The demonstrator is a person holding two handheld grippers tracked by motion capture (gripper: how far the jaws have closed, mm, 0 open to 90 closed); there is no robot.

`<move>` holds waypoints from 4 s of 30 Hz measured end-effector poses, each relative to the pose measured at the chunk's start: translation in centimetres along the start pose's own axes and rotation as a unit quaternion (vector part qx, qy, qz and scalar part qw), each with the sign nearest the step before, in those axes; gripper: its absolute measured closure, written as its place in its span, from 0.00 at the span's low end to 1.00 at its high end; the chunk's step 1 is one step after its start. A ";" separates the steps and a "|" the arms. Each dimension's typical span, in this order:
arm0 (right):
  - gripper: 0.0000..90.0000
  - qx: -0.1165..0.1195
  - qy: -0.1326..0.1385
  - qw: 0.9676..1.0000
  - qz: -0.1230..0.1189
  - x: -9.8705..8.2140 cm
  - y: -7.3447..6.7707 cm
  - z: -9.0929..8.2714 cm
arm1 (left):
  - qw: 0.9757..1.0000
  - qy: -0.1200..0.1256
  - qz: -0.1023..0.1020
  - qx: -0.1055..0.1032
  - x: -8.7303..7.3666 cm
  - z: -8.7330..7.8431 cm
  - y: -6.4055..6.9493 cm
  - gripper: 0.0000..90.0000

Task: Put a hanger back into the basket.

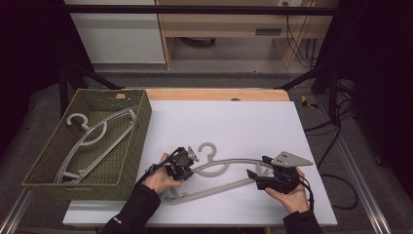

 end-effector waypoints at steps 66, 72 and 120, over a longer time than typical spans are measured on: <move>0.09 -0.037 0.059 0.997 0.028 1.4 1.7 -2.9 | 0.920 0.102 -0.191 0.327 -16.1 -28.0 -15.1 0.92; 0.09 -0.037 0.062 0.997 0.027 1.4 1.8 -2.9 | 0.915 0.087 -0.198 0.340 -19.2 -27.2 -16.5 0.92; 0.07 -0.043 0.074 0.996 0.032 1.8 1.8 -3.0 | 0.923 0.168 -0.235 0.256 -20.9 -22.4 -14.0 0.60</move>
Point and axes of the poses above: each handheld gripper's, and its own axes: z roughly forward along the jaws, x roughly out of its top, y roughly to its right, the point moved 6 cm from there along z, roughly forward along the jaws, and after that the axes turned 7 degrees about -x, right-handed, at the moved point
